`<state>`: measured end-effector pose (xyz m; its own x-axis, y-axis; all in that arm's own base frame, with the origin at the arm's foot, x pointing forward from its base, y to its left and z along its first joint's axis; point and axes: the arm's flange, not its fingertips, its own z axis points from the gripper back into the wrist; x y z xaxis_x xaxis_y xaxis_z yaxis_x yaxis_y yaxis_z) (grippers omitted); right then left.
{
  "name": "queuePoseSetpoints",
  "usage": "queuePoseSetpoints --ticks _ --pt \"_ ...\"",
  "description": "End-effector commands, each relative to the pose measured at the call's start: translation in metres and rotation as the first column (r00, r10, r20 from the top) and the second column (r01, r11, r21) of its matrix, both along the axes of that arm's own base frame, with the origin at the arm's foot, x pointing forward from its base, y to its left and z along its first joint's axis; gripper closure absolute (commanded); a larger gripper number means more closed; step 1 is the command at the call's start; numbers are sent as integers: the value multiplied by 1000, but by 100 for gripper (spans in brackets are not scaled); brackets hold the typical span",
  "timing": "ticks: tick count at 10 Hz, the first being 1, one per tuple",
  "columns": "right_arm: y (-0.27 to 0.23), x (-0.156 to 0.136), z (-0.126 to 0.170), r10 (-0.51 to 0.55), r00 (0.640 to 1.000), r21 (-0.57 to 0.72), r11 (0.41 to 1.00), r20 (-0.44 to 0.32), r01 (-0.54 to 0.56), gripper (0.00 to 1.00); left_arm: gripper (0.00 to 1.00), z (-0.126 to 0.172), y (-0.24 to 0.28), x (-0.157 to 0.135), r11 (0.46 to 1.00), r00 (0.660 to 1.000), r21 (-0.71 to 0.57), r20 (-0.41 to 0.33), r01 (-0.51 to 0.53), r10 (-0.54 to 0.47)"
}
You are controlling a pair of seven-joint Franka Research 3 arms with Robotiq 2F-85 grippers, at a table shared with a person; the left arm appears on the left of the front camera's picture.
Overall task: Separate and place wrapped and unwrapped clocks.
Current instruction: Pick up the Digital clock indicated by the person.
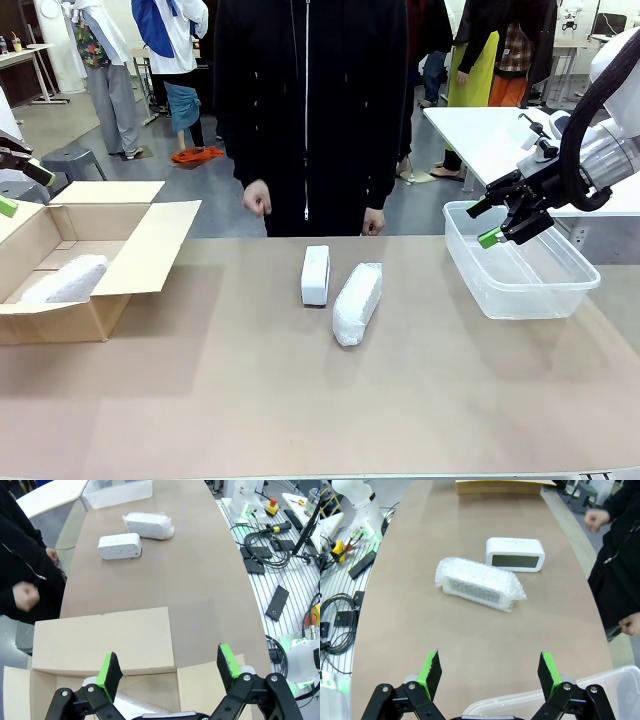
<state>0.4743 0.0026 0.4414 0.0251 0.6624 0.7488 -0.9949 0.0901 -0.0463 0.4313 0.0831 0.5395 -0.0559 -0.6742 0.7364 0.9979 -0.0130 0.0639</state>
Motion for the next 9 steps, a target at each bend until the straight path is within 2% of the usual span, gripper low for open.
queuePoseSetpoints --ticks 1,9 --pt "2 2 -1 1 1000 29 1000 10 -1 0 0 0 1 -2 1000 1000 -4 9 15 -15" --pt "2 2 -1 1 1000 29 1000 10 -1 0 0 0 1 -2 1000 1000 -4 9 15 -15"
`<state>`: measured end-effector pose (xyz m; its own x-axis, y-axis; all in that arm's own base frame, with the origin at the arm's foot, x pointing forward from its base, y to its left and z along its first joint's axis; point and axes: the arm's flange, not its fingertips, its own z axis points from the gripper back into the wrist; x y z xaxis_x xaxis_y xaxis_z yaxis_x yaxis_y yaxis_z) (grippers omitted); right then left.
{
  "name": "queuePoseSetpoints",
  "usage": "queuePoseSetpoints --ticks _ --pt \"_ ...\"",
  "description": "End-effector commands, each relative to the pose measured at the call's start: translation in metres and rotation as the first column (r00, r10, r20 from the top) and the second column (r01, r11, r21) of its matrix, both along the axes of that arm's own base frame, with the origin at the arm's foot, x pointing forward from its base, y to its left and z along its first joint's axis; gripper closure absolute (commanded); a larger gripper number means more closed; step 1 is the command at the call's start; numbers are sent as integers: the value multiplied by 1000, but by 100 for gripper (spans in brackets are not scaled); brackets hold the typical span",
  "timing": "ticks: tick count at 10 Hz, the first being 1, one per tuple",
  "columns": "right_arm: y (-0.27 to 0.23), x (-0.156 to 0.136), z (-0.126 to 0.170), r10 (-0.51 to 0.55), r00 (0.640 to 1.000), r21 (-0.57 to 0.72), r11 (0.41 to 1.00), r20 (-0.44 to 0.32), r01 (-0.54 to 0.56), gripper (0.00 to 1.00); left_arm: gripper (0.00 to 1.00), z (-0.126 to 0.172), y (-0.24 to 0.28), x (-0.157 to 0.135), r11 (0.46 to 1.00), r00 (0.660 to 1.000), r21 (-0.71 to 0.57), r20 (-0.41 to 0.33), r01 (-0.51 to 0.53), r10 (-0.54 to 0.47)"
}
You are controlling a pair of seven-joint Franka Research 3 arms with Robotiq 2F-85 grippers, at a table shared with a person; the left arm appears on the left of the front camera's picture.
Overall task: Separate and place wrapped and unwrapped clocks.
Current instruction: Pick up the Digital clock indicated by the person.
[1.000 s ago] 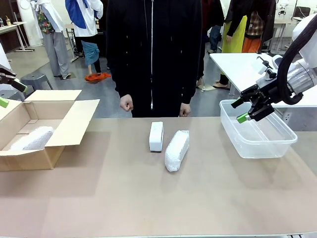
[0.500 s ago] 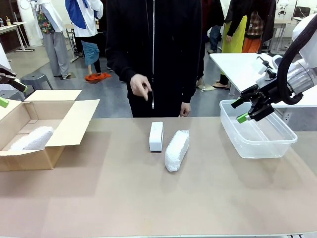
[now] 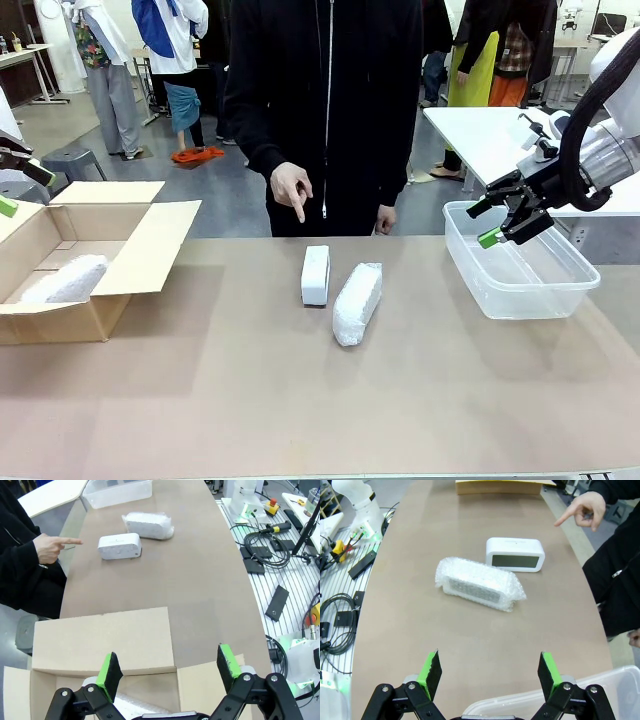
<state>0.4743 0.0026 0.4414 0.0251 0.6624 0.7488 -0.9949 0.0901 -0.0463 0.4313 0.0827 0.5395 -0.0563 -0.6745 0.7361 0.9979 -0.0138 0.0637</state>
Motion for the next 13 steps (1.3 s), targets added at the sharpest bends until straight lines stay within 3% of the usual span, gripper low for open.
queuePoseSetpoints --ticks 1,13 --pt "2 2 -1 1 1000 29 1000 10 -1 0 0 0 1 -2 1000 1000 -4 9 14 -14" --pt "2 2 -1 1 1000 29 1000 10 -1 0 0 0 1 -2 1000 1000 -4 9 14 -14"
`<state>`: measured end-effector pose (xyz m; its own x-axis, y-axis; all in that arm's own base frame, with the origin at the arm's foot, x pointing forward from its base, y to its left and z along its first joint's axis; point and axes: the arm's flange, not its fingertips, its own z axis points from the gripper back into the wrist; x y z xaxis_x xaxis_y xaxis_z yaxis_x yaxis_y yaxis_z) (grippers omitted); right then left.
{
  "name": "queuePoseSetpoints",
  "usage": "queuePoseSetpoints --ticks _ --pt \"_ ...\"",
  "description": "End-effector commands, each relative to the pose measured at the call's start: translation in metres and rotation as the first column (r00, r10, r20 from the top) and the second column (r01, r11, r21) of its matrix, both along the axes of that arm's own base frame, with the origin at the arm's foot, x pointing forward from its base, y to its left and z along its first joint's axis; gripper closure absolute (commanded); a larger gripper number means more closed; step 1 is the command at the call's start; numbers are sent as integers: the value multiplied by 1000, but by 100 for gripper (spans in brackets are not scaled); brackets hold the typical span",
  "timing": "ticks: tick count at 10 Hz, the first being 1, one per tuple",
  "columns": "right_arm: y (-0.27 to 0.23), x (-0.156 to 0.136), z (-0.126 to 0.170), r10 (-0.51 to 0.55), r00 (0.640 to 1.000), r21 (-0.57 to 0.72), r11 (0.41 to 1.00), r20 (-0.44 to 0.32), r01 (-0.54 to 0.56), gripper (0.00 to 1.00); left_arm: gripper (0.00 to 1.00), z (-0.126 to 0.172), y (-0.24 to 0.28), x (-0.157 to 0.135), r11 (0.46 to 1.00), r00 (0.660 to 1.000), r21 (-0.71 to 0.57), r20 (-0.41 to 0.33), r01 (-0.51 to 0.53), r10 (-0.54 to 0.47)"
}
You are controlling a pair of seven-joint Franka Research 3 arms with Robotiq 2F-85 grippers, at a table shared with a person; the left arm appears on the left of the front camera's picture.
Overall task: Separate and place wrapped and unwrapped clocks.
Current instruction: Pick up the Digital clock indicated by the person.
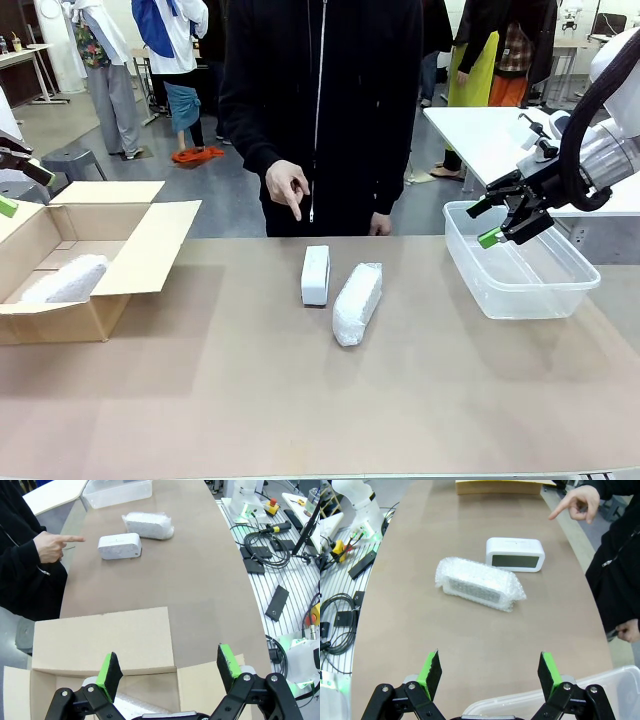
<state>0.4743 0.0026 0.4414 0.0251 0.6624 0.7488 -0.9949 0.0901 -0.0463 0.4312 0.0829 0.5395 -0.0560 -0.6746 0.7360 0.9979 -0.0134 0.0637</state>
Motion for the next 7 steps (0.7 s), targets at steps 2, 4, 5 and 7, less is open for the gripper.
queuePoseSetpoints --ticks 2,4,5,7 --pt "2 2 -1 1 1000 29 1000 10 -1 0 0 0 1 -2 1000 1000 -4 9 15 -15" --pt "2 2 -1 1 1000 29 1000 10 -1 0 0 0 1 -2 1000 1000 -4 9 15 -15" --pt "2 2 -1 1 1000 29 1000 10 -1 0 0 0 1 -2 1000 1000 -4 9 15 -15" --pt "2 2 -1 1 1000 29 1000 10 -1 0 0 0 1 -2 1000 1000 -4 9 15 -15"
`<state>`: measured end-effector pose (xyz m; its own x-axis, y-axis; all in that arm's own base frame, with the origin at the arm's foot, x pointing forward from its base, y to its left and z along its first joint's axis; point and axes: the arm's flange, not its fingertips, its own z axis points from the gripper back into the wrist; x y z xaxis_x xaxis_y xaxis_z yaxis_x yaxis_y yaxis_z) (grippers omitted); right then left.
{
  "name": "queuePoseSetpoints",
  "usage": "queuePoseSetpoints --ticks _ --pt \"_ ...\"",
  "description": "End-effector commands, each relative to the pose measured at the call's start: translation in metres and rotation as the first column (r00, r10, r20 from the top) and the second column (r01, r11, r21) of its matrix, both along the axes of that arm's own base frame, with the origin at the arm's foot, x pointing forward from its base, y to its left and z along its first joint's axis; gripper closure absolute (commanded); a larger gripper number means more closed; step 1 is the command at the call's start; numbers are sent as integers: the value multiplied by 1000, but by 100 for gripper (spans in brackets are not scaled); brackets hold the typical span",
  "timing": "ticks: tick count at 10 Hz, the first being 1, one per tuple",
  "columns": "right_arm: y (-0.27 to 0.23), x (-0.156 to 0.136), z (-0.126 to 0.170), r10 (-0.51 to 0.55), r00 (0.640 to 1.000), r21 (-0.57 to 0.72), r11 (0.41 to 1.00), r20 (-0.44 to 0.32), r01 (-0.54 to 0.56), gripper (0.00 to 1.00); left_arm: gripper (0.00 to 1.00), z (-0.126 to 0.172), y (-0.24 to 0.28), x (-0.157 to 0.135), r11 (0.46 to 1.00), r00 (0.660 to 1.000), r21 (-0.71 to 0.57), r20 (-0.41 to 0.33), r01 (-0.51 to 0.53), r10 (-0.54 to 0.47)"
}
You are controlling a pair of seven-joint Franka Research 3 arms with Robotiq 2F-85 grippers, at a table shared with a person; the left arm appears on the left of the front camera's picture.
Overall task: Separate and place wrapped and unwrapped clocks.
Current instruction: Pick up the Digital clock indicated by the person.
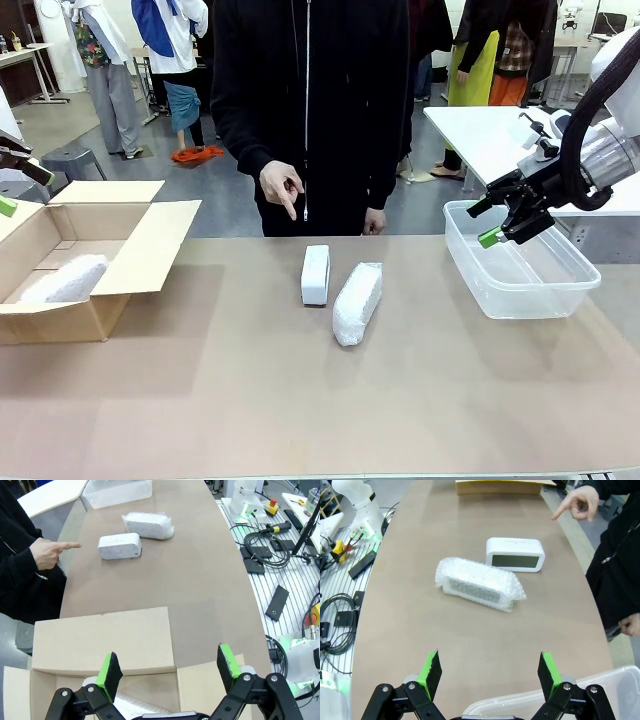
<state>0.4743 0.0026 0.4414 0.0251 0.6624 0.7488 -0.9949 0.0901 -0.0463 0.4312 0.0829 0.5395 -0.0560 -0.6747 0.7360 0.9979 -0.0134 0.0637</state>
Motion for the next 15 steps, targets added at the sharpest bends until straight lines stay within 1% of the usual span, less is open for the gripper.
queuePoseSetpoints --ticks 1,2,3,5,7,10,12,13,15 --pt "2 2 -1 1 1000 29 1000 10 -1 0 0 0 1 -1 1000 1000 -4 9 15 -15" --pt "2 2 -1 1 1000 29 1000 10 -1 0 0 0 1 -1 1000 1000 -4 9 15 -15" --pt "0 0 0 0 1000 0 1000 0 0 0 0 0 1 -1 1000 1000 -4 9 15 -15" --pt "23 -3 19 48 997 -89 995 59 -43 0 0 0 1 -1 1000 1000 -4 9 15 -15" --pt "43 -4 32 83 989 -167 984 124 -62 0 0 0 1 -1 1000 1000 -4 9 15 -15" --pt "70 -8 54 153 971 -272 957 183 -99 0 0 0 1 -1 1000 1000 -4 9 15 -15" --pt "98 -6 72 234 945 -354 924 229 -143 0 0 0 1 -1 1000 1000 -4 9 15 -15" --pt "113 -6 79 276 932 -395 903 235 -168 0 0 0 1 -1 1000 1000 -4 9 15 -15" --pt "144 -12 90 380 891 -480 847 250 -227 0 0 0 1 -1 1000 1000 -4 9 15 -15"
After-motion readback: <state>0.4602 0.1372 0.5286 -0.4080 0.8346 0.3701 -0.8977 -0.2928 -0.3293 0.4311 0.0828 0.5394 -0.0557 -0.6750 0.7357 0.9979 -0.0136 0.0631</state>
